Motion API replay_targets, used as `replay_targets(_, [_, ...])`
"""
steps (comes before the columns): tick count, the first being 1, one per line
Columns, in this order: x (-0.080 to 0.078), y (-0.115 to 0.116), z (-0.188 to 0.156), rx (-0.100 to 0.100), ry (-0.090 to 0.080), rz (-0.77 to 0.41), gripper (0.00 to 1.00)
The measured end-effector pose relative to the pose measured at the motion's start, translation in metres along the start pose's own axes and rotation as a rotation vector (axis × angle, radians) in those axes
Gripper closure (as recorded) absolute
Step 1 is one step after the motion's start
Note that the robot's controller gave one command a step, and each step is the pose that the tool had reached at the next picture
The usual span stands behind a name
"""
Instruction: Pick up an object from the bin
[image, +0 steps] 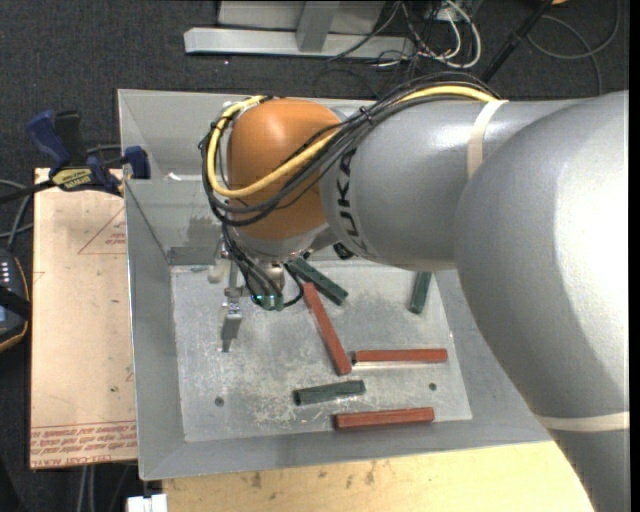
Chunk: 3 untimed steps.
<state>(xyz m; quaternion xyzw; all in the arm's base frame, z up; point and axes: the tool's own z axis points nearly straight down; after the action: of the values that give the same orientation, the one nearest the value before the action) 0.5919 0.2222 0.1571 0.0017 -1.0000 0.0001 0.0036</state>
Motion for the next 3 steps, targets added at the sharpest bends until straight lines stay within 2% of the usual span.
replay_targets(1, [-0.002,-0.001,-0.005,-0.002,-0.008,0.003,0.0])
replay_targets(2, [0.01,-0.016,0.014,-0.004,-0.014,-0.117,0.0])
replay_targets(3, [0.029,-0.068,0.024,0.0,-0.005,-0.293,0.0])
